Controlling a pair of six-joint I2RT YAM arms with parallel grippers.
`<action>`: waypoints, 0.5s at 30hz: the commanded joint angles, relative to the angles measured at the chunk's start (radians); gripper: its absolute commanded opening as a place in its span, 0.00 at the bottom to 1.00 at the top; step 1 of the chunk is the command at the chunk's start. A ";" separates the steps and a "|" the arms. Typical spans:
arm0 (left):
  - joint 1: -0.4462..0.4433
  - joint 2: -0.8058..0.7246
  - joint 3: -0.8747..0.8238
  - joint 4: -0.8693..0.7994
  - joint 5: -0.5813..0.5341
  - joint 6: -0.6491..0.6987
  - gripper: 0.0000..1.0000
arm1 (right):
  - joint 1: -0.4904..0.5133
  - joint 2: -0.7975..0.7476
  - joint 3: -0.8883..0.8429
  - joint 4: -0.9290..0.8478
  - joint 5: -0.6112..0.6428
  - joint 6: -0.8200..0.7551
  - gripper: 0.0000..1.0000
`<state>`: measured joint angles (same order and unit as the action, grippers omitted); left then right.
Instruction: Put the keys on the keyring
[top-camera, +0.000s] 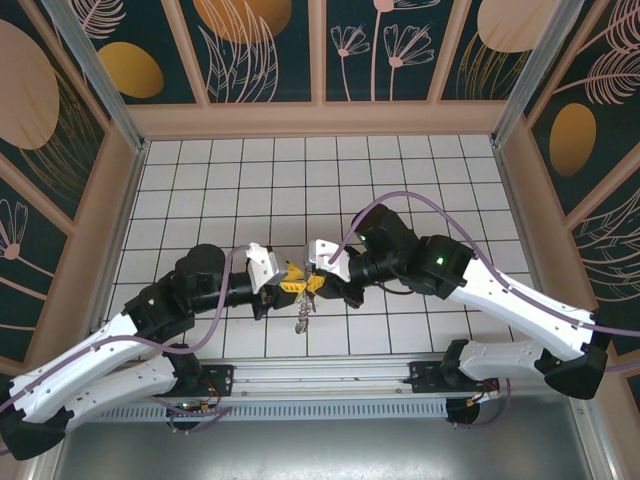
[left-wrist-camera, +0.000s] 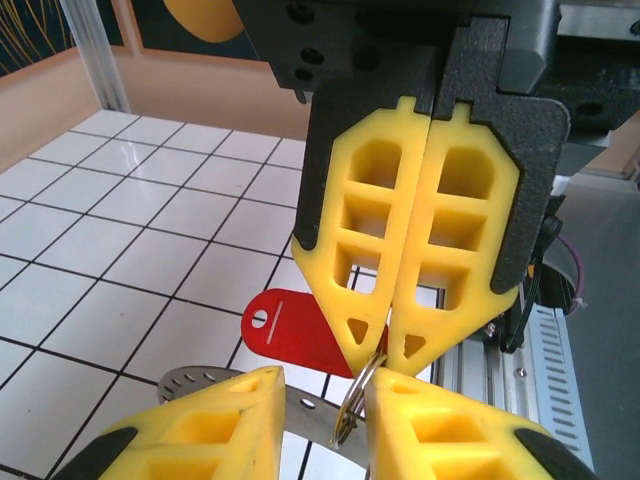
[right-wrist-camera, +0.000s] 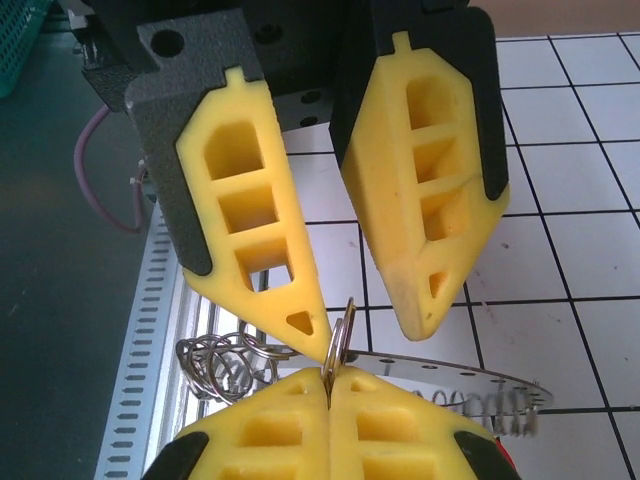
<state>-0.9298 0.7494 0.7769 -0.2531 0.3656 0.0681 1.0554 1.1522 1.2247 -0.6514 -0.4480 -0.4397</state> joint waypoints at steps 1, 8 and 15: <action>-0.003 0.025 0.033 -0.088 -0.025 0.046 0.25 | 0.022 0.007 0.054 0.012 -0.029 -0.017 0.00; -0.003 0.022 0.029 -0.077 -0.015 0.049 0.00 | 0.043 0.038 0.073 -0.016 0.004 -0.021 0.00; -0.003 -0.109 -0.082 0.170 -0.029 -0.096 0.00 | 0.045 -0.005 0.012 0.054 -0.010 0.000 0.00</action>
<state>-0.9356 0.6907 0.7277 -0.2497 0.3733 0.0547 1.0832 1.1873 1.2480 -0.6716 -0.4049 -0.4397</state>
